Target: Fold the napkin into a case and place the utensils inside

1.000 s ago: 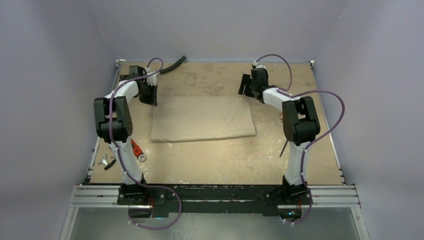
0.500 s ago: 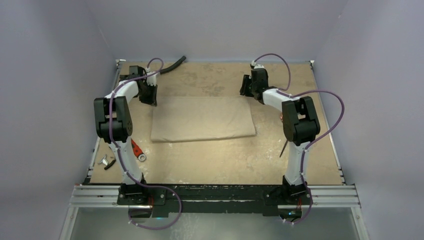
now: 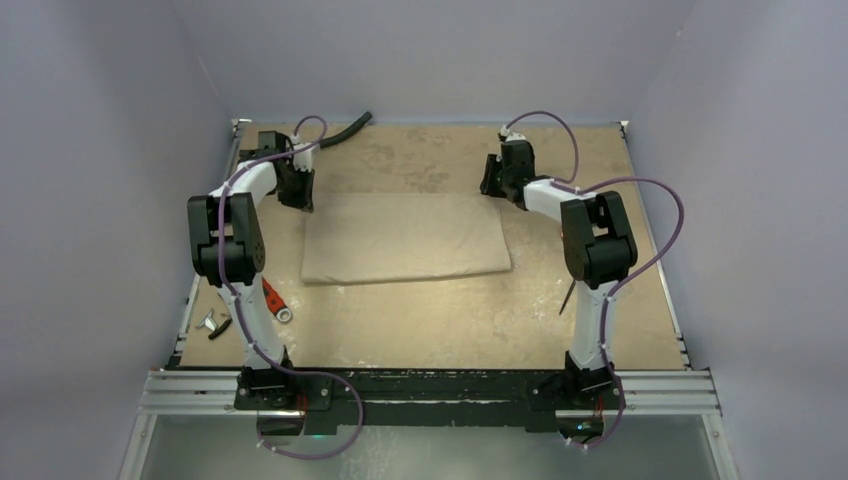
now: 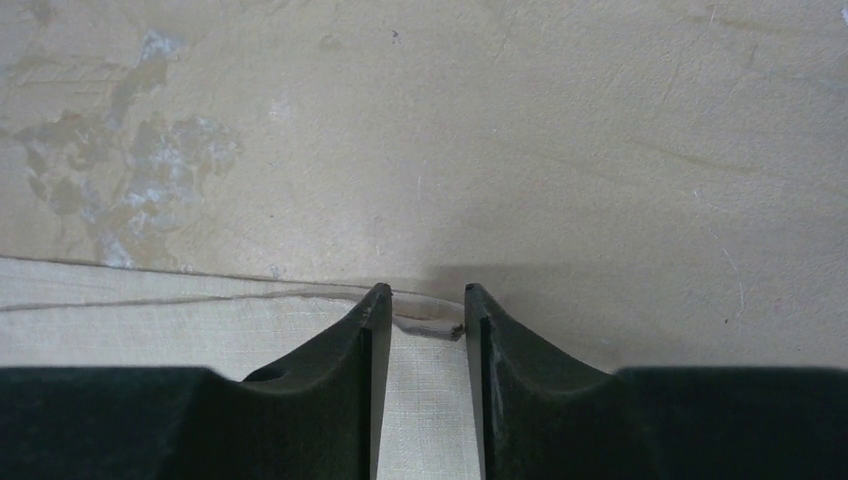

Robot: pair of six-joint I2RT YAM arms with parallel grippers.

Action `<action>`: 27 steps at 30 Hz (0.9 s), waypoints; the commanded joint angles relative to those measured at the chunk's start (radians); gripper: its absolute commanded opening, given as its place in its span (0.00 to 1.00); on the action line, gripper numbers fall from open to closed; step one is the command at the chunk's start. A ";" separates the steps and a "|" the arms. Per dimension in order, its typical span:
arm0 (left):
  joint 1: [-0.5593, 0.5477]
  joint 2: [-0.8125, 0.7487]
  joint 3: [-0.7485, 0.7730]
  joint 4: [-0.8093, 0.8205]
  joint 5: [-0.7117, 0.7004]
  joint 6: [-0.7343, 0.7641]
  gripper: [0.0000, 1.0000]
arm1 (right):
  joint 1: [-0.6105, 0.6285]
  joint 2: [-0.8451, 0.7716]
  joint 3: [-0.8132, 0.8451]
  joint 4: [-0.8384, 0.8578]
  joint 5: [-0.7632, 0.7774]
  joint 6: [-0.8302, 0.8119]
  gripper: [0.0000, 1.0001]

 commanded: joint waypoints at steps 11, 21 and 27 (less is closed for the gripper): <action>-0.011 -0.061 0.031 0.023 0.004 -0.022 0.03 | -0.002 -0.014 -0.014 0.011 -0.003 -0.012 0.00; -0.019 -0.085 0.047 0.020 0.004 -0.025 0.00 | -0.002 -0.124 -0.045 0.000 0.051 0.017 0.00; -0.039 -0.103 0.063 0.038 -0.007 -0.030 0.00 | -0.003 -0.178 -0.091 0.003 0.103 0.031 0.00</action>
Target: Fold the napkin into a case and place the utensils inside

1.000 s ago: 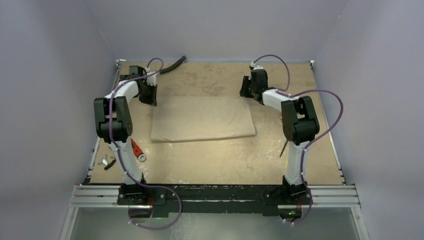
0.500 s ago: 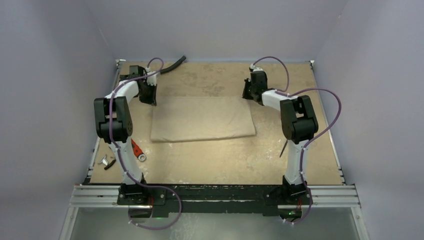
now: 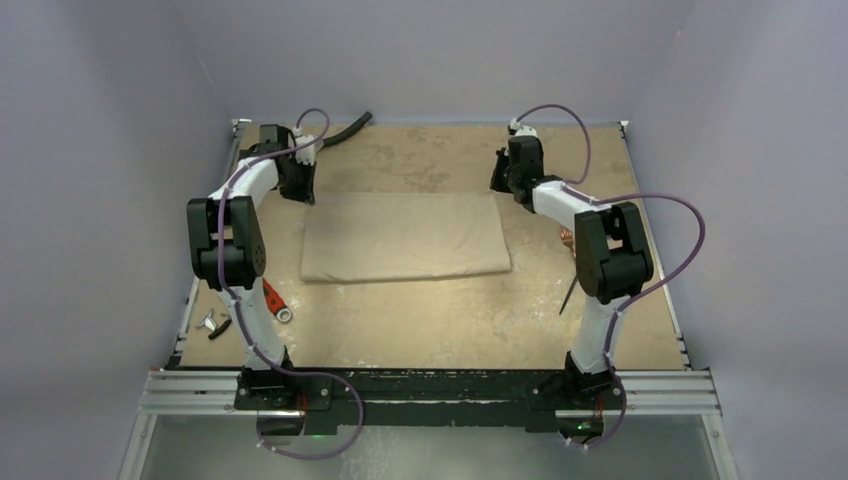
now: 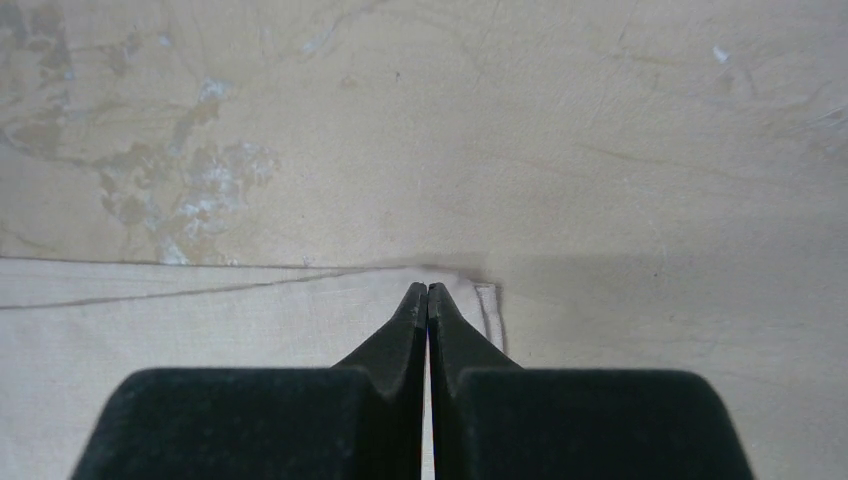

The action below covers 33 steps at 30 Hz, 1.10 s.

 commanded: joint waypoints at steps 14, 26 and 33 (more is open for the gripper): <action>-0.041 0.007 0.061 0.121 -0.127 -0.005 0.00 | -0.016 0.006 0.007 -0.040 0.089 0.053 0.03; -0.054 0.041 0.039 0.207 -0.140 -0.045 0.00 | -0.014 0.071 0.041 0.008 0.045 0.017 0.57; -0.058 0.054 0.040 0.206 -0.140 -0.048 0.00 | -0.014 0.062 0.030 0.039 0.020 -0.004 0.56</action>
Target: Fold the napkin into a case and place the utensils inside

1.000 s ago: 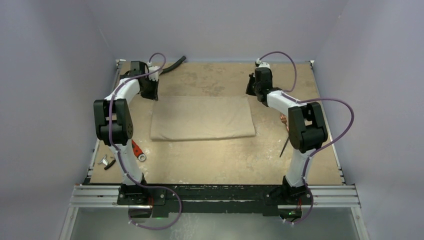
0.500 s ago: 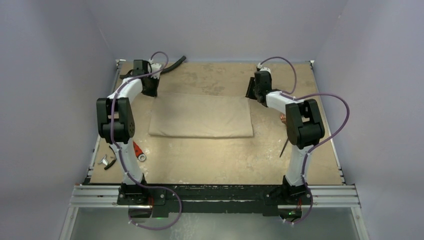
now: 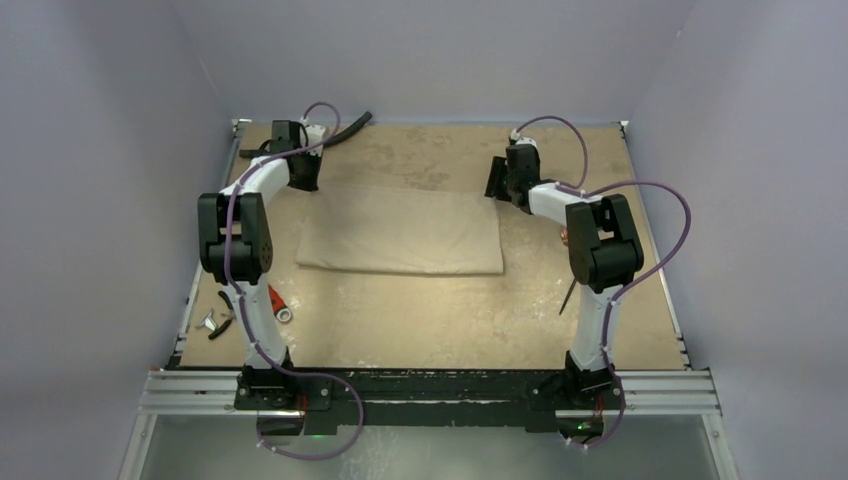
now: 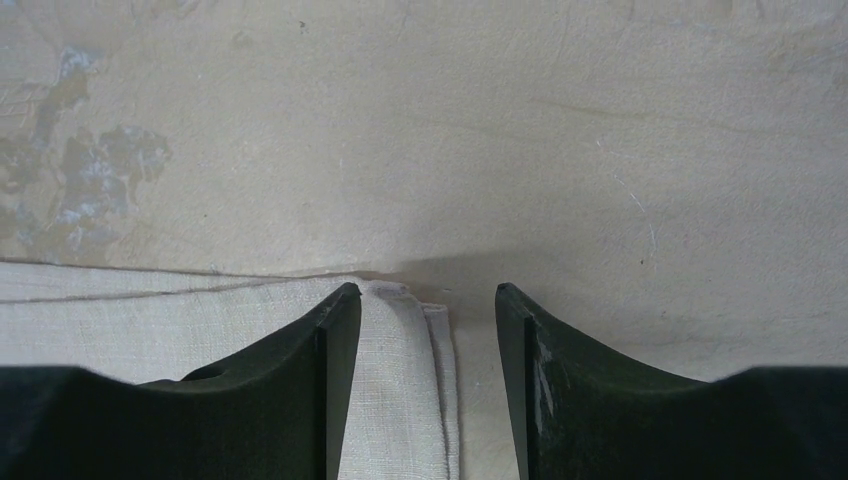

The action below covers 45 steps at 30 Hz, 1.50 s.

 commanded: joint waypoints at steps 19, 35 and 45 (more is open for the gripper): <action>-0.005 0.005 0.010 0.024 -0.001 -0.024 0.00 | 0.002 0.031 0.043 0.057 -0.091 -0.048 0.37; -0.006 0.005 0.009 0.021 -0.002 -0.024 0.00 | 0.002 -0.006 0.024 0.080 -0.070 -0.055 0.00; -0.005 -0.022 0.015 0.018 0.011 -0.036 0.00 | 0.001 -0.133 -0.057 0.090 -0.017 -0.052 0.00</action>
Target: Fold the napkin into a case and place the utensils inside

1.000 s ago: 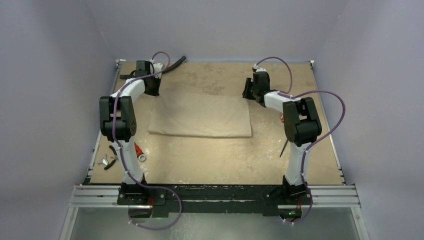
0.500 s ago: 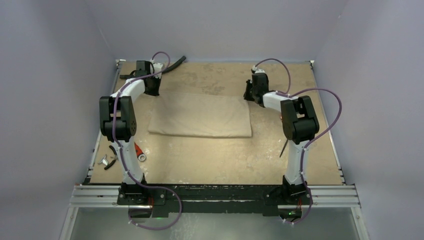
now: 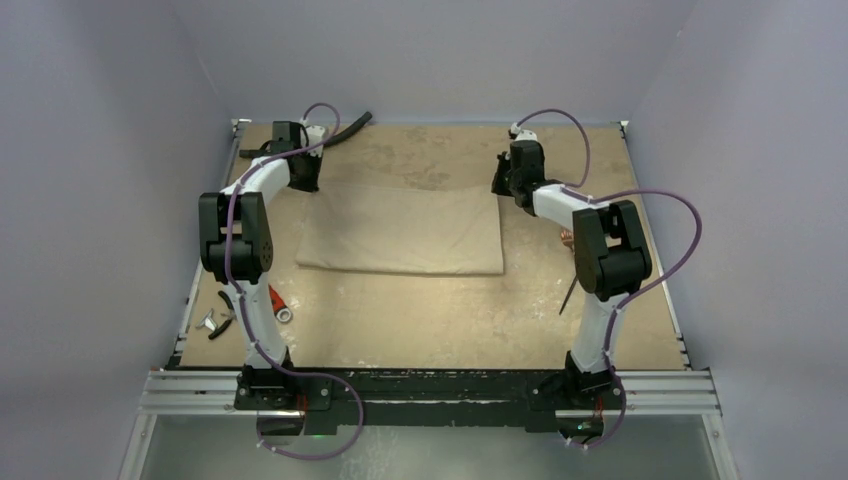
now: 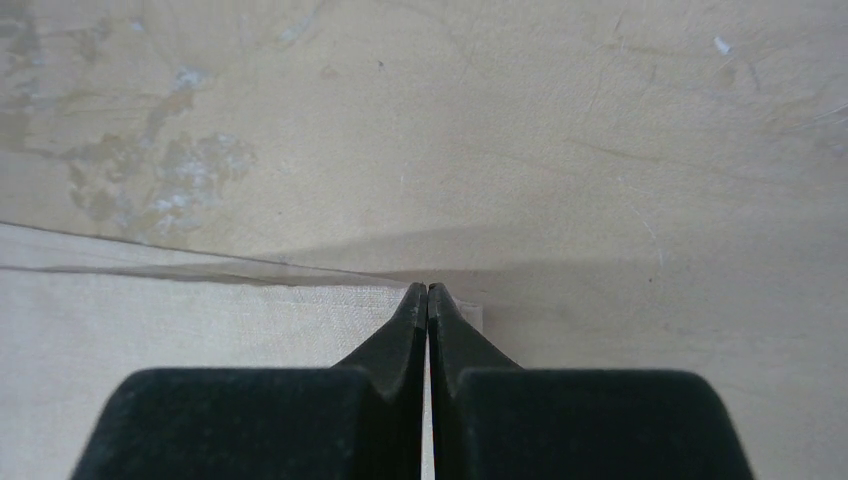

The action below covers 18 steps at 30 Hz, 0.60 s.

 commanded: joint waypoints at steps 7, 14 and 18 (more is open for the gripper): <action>-0.006 -0.031 0.036 0.023 0.018 -0.035 0.00 | 0.001 -0.068 -0.030 -0.022 0.061 0.018 0.00; -0.007 -0.013 0.046 0.063 -0.009 -0.039 0.00 | 0.001 -0.025 -0.010 -0.058 0.105 0.017 0.00; -0.007 -0.011 0.043 0.078 -0.010 -0.044 0.00 | 0.001 -0.015 -0.016 -0.065 0.149 0.028 0.00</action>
